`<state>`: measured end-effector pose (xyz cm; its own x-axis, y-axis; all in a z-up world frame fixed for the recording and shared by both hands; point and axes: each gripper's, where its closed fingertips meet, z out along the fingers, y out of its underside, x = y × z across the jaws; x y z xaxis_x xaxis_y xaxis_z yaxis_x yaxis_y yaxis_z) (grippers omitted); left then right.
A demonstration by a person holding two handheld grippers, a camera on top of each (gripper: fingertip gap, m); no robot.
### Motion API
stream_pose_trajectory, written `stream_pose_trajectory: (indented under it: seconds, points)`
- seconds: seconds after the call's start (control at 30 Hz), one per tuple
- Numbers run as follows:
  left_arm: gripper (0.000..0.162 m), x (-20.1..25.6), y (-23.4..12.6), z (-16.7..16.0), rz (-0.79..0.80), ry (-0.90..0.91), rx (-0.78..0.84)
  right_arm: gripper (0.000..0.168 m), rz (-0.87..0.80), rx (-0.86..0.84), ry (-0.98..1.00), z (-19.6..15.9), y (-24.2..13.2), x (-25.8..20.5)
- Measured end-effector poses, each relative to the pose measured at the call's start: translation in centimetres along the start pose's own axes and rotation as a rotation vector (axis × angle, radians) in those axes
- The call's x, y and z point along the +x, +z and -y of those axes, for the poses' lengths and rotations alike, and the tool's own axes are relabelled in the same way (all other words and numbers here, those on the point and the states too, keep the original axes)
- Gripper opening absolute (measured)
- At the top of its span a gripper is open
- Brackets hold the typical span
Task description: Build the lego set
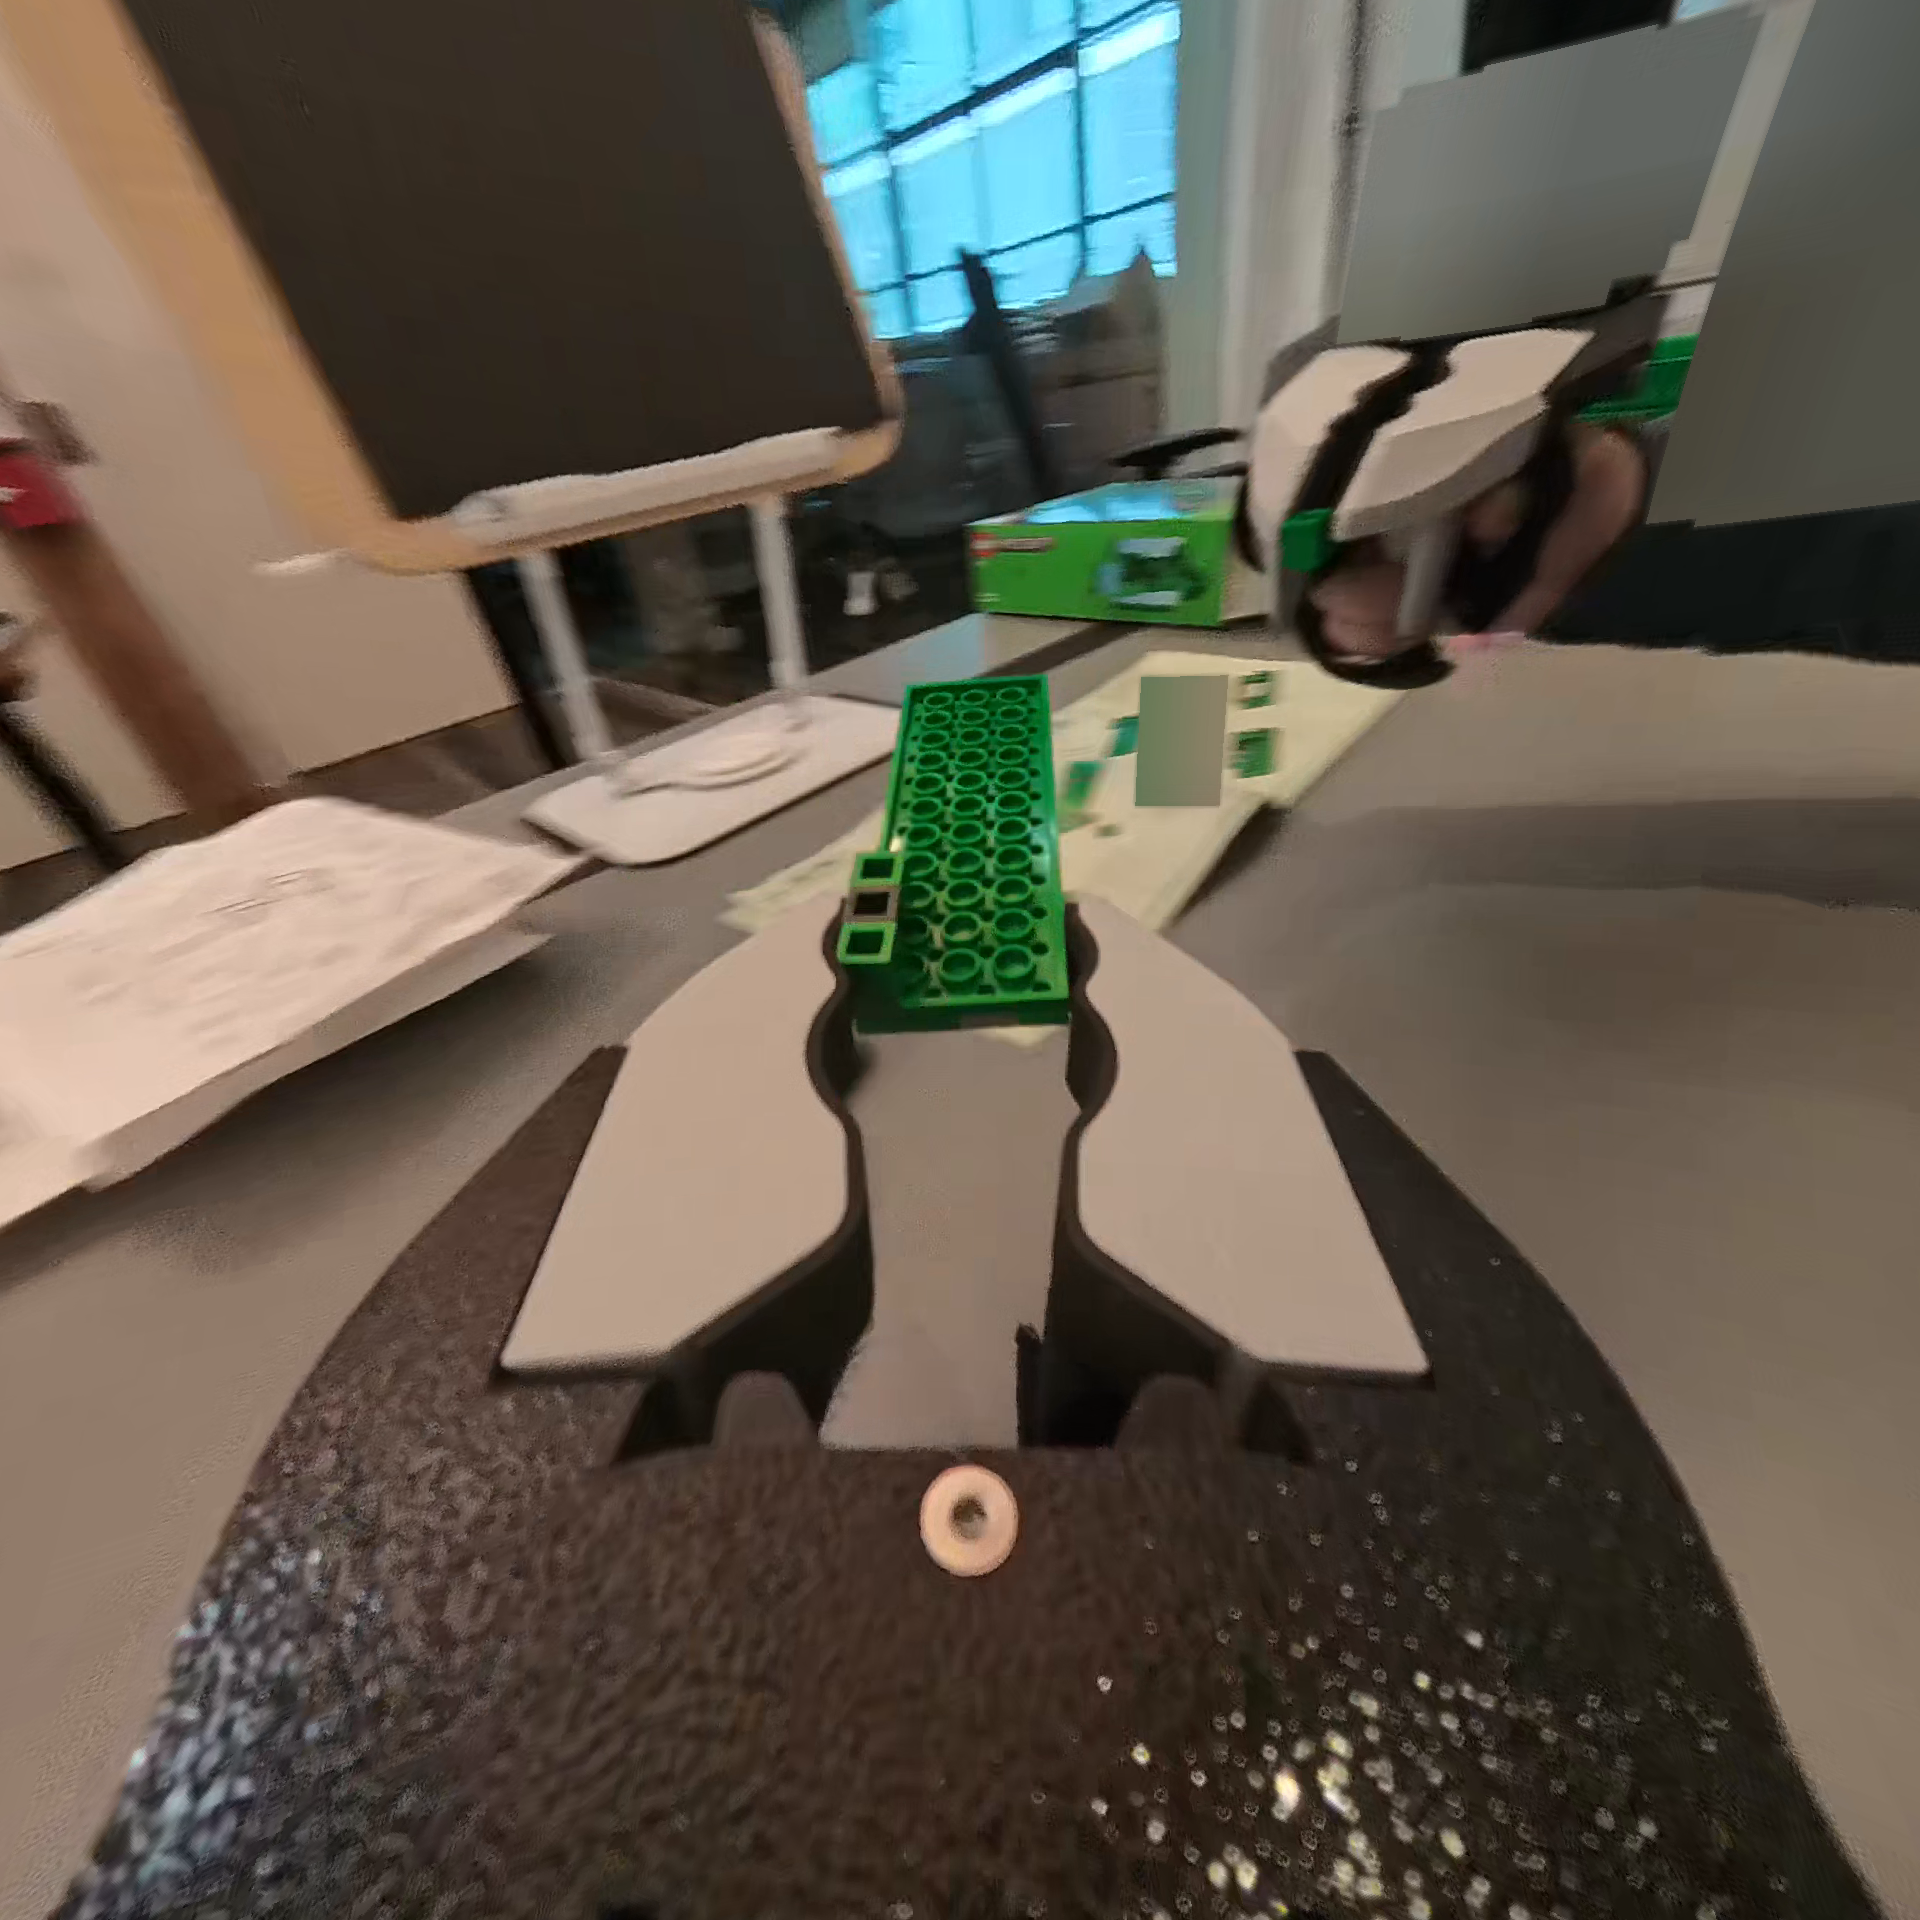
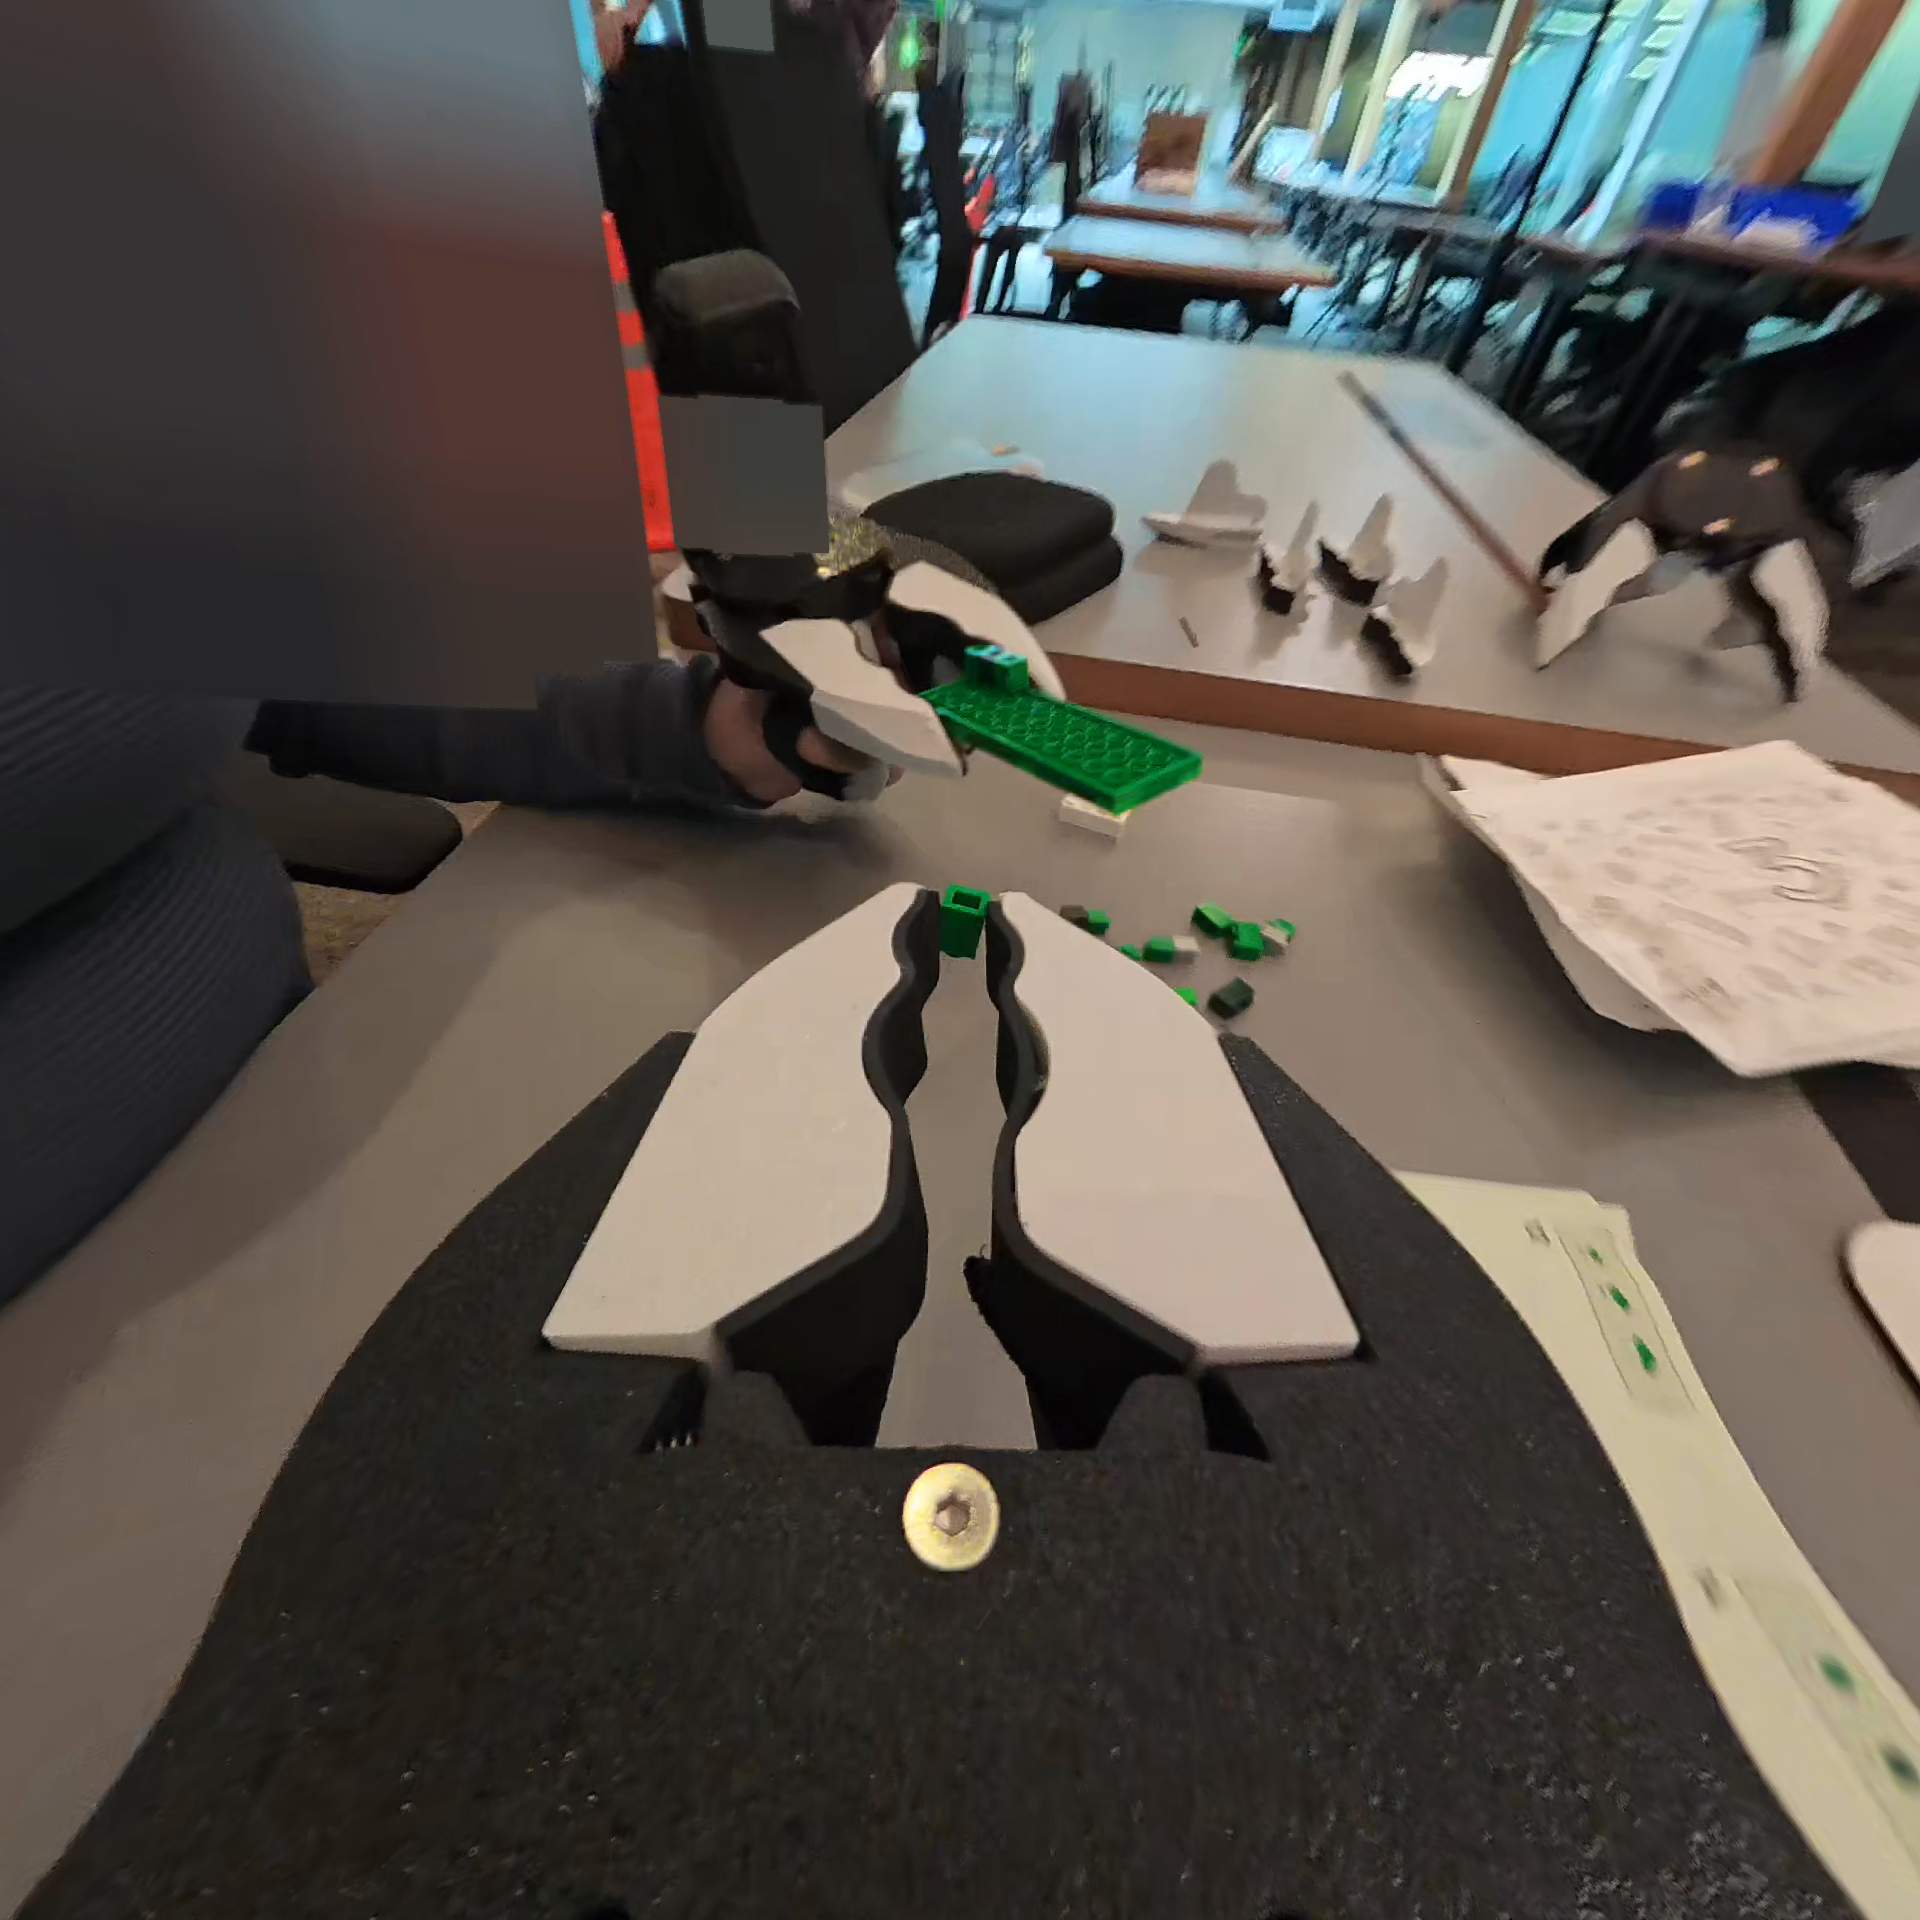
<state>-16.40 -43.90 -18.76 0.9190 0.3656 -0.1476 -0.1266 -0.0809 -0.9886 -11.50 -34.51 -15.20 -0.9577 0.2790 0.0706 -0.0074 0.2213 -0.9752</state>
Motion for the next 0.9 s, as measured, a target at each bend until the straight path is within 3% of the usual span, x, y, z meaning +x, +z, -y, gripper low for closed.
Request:
stream_pose_trajectory:
  seconds: [0.2, 0.37, 0.67, 0.9]
  points:
    - [0.037, 10.4, 5.7, 0.9, -0.354, -0.063, -0.035, 0.008, -0.275, 0.046, -0.123, -1.8, -8.4, -2.9]
    - [0.037, 16.1, 11.1, 0.3, -0.55, -0.069, -0.103, 0.008, -0.442, 0.064, -0.193, -3.5, -14.4, -3.3]
    - [0.037, 20.9, 21.8, -0.5, -0.717, -0.007, -0.168, 0.008, -0.429, 0.196, -0.176, -5.7, -19.3, -1.3]
    - [0.037, 22.8, 25.4, 0.3, -0.81, -0.114, -0.174, 0.008, -0.404, 0.141, -0.183, -6.2, -21.6, -0.7]
